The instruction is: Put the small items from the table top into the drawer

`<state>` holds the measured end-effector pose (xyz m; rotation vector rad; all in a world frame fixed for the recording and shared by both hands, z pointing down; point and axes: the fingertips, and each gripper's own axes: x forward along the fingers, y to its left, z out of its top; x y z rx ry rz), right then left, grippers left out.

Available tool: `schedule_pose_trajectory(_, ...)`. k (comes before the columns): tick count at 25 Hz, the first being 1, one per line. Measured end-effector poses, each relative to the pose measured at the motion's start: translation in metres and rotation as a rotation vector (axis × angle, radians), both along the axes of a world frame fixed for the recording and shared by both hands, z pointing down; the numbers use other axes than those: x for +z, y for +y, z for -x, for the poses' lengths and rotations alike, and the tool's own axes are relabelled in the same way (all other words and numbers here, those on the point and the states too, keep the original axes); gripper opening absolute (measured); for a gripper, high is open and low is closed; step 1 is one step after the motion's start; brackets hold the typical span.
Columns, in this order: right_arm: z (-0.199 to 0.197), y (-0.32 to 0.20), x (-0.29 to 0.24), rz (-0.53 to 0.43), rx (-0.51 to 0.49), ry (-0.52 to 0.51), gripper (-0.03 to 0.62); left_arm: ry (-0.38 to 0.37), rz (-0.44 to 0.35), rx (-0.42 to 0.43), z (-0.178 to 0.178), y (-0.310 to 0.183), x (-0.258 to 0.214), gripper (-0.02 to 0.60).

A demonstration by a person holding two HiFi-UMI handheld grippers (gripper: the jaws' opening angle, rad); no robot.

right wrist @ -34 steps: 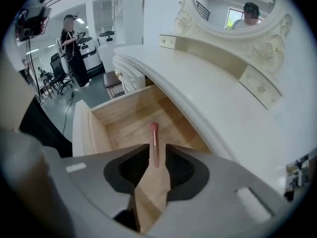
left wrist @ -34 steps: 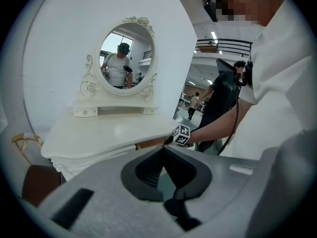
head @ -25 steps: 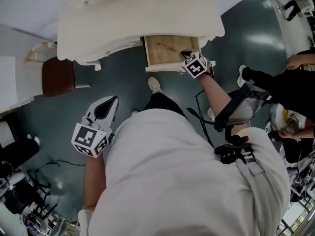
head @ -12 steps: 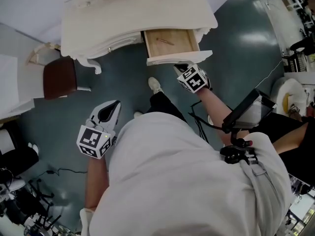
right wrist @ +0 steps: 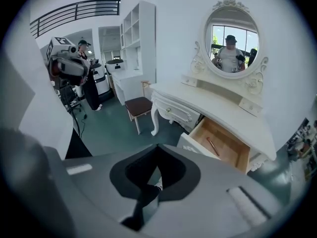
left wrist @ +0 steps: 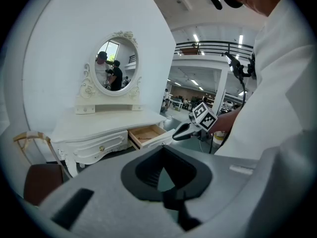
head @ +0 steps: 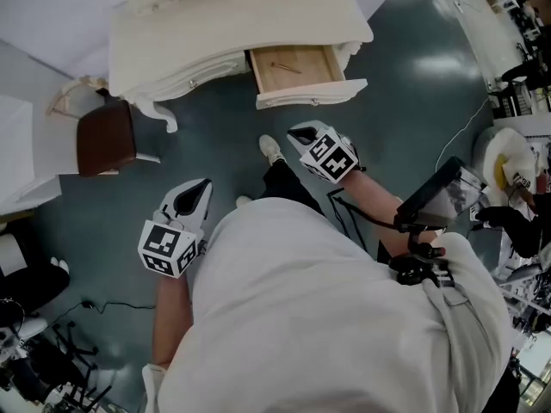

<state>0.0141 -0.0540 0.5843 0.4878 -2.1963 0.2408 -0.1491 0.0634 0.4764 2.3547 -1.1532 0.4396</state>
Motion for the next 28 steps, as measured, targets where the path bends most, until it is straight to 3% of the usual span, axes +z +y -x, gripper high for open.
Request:
schedule_pose_trajectory(8, 0.021, 0.016, -0.006, 0.013, -0.064, -0.031, 0.0, -0.001, 0.006, -0.006, -0.001, 0.001, 0.003, 0.002)
schedule_pose_trajectory(14, 0.038, 0.049, -0.012, -0.015, -0.092, -0.04, 0.0, -0.002, -0.006, -0.024, 0.01, 0.038, 0.004, 0.002)
schedule_pose_trajectory(28, 0.033, 0.03, -0.01, -0.006, -0.142, -0.033, 0.0, 0.008, 0.035, -0.031, -0.004, 0.014, 0.014, 0.002)
